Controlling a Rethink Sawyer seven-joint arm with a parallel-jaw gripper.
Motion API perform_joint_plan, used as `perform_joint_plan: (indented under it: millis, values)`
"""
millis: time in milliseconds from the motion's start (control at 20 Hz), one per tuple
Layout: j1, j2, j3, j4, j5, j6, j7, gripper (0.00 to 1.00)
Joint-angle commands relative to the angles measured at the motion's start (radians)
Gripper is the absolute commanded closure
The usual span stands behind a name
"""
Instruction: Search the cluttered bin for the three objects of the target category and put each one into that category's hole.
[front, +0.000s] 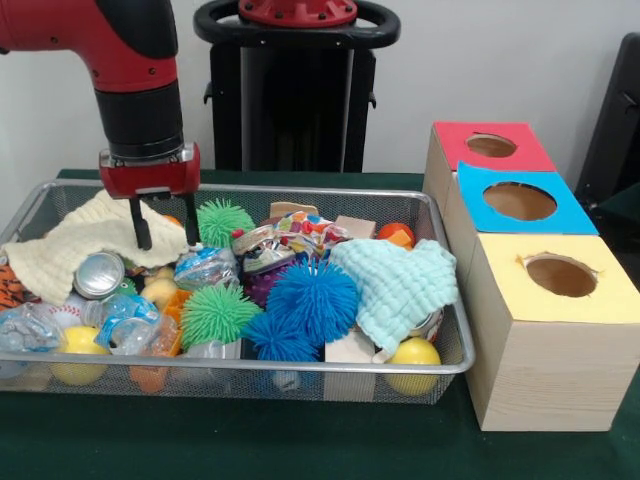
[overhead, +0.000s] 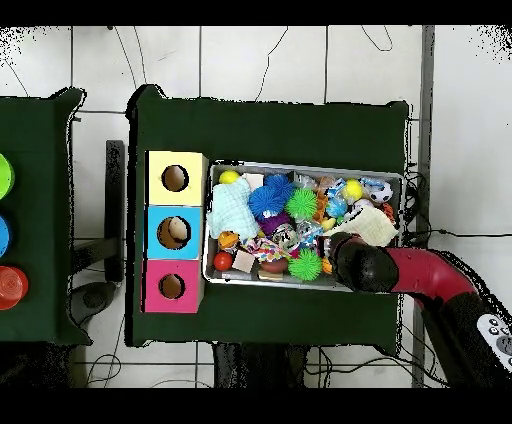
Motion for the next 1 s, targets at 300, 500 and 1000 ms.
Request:
perform_joint_plan:
  millis: [300, 500, 1000]
  values:
    - [0.192, 0.0, -0.101, 0.079, -0.189, -0.207, 0.108, 0.0]
    - [0.242, 0.004, -0.158, 0.063, -0.193, -0.261, 0.136, 0.0]
    - [0.106, -0.015, -0.03, 0.009, -0.128, -0.094, -0.096, 0.0]
